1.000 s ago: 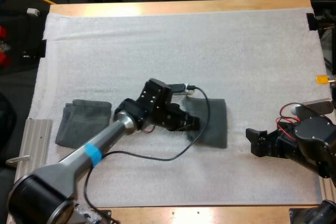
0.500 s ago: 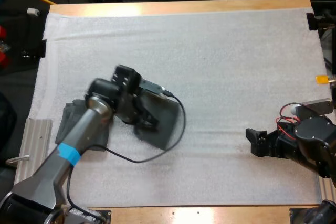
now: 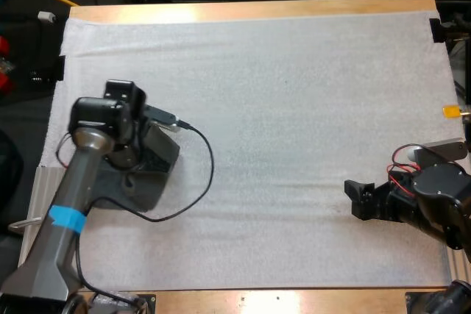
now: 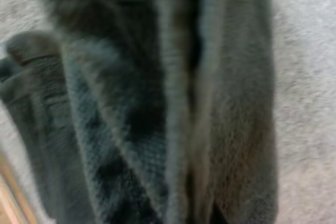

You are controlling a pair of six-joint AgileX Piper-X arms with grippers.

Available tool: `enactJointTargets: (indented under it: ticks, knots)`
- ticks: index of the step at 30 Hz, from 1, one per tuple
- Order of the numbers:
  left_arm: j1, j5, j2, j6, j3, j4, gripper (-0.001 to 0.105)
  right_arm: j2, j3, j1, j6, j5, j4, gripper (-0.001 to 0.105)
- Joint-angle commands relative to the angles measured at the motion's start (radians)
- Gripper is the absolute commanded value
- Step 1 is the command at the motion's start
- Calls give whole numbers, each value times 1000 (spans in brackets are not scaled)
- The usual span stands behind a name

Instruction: Pick towel from pile, fold and stack

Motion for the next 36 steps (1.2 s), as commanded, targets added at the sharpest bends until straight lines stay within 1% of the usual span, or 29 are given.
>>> enactJointTargets:
  ticks: [1, 5, 8, 12, 15, 17, 19, 20, 21, 22, 24, 25, 26, 28, 30, 31, 32, 33, 34, 36]
  knots:
    - [16, -27, -15, 12, -7, 14, 0, -1, -3, 2, -12, -7, 7, 77]
    - [72, -38, -16, 18, 1, 22, 0, -1, -3, 2, -12, -7, 7, 77]
    - [121, -38, -16, 22, 22, 17, 0, -1, -3, 2, -12, -7, 7, 77]
    - [174, -22, -16, 22, 82, -29, 0, -1, -3, 2, -12, -7, 7, 77]
    - [190, -28, -16, 21, 105, -58, 1, -1, -3, 2, -12, -12, 7, 77]
    - [198, -40, -16, 17, 107, -75, 8, -1, -3, 2, -12, -33, 7, 77]
    - [203, -75, -16, 13, 107, -89, 25, -1, -3, 2, -12, -51, 7, 77]
    - [203, -77, -16, 13, 107, -91, 30, -1, -3, 2, -12, -52, 7, 77]
    - [203, -79, -16, 13, 107, -92, 41, -1, -3, 2, -12, -51, 7, 77]
    - [203, -80, -16, 13, 107, -92, 50, -1, -3, 2, -12, -51, 7, 77]
    - [203, -101, -16, 13, 107, -94, 62, -1, -3, 2, -12, -51, 7, 77]
    - [203, -129, -16, 13, 107, -94, 65, -1, -3, 2, -12, -52, 7, 77]
    - [203, -146, -16, 13, 107, -94, 66, -1, -3, 2, -12, -55, 7, 77]
    - [203, -217, -16, 2, 104, -92, 66, -1, -3, 2, -12, -88, 2, 77]
    - [203, -246, -18, -19, 100, -91, 66, -1, -3, 2, -12, -129, -7, 77]
    - [203, -248, -20, -31, 99, -90, 66, -1, -3, 2, -12, -156, -10, 77]
    - [203, -242, -23, -38, 100, -90, 66, -1, -3, 2, -12, -163, -10, 77]
    - [203, -210, -28, -42, 100, -90, 66, -1, -3, 2, -12, -165, -10, 77]
    - [203, -159, -35, -48, 100, -94, 66, -1, -3, 2, -12, -165, -10, 77]
    - [203, 7, -47, -61, 100, -124, 66, -1, -3, 2, -12, -165, -10, 77]
